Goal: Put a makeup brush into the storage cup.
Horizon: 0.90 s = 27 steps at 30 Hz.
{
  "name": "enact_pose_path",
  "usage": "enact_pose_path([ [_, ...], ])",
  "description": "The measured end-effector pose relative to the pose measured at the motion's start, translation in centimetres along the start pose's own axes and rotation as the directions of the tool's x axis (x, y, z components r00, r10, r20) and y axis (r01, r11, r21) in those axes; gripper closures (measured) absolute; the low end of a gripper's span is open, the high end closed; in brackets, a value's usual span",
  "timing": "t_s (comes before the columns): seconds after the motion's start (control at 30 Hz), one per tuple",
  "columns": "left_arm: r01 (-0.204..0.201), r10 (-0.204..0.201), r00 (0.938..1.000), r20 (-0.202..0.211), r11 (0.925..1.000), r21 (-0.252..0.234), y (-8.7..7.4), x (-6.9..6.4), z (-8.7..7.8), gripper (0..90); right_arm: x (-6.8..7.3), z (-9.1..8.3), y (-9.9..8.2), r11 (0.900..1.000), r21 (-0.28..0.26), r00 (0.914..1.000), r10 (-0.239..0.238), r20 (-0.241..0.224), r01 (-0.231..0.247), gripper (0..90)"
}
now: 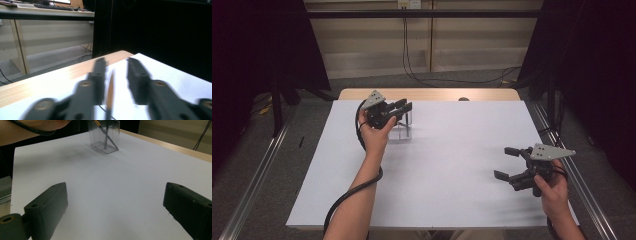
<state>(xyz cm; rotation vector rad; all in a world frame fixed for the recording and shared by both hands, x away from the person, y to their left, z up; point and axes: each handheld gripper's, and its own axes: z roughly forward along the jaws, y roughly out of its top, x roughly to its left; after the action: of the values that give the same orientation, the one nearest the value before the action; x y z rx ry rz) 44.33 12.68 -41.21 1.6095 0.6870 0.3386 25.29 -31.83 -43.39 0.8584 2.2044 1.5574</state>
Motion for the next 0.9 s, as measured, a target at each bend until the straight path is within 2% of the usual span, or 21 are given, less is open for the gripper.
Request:
enact_pose_path([
  [0.07, 0.023, -0.023, 0.9997, 0.002, 0.9997, 0.001, 0.0, 0.1, 0.0, 48.4, 0.0, 0.0, 0.0, 1.0, -0.001, 1.0, 0.0, 0.0, 0.0, 5.1],
  [0.1, 0.028, -0.028, 0.9996, 0.001, 0.9996, -0.002, 0.1, 0.2, -0.1, 43.9, 0.0, 0.0, 0.0, 1.0, -0.001, 1.0, 0.001, 0.0, -0.001, 5.2],
  [0.2, 0.023, -0.023, 0.9995, 0.02, 0.9996, -0.015, 0.2, 0.2, -0.3, 37.7, 0.0, 0.0, 0.0, 1.0, 0.0, 1.0, -0.001, 0.0, 0.001, 5.2],
  [0.37, 0.025, -0.025, 0.9992, 0.032, 0.9997, -0.003, 0.7, 0.0, -0.5, 28.0, 0.0, 0.1, 0.0, 1.0, 0.0, 1.0, 0.001, 0.001, -0.001, 5.2],
  [0.5, 0.035, -0.035, 0.9986, 0.04, 0.9994, 0.0, 1.0, -0.1, -0.8, 24.2, 0.1, 0.2, 0.0, 1.0, 0.003, 1.0, -0.004, -0.002, 0.004, 5.1],
  [0.9, 0.008, -0.007, 0.998, 0.063, 0.9999, -0.015, 1.7, -0.6, -2.0, 16.7, 0.1, 0.4, 0.0, 1.0, 0.007, 1.0, -0.006, -0.005, 0.006, 5.2],
])
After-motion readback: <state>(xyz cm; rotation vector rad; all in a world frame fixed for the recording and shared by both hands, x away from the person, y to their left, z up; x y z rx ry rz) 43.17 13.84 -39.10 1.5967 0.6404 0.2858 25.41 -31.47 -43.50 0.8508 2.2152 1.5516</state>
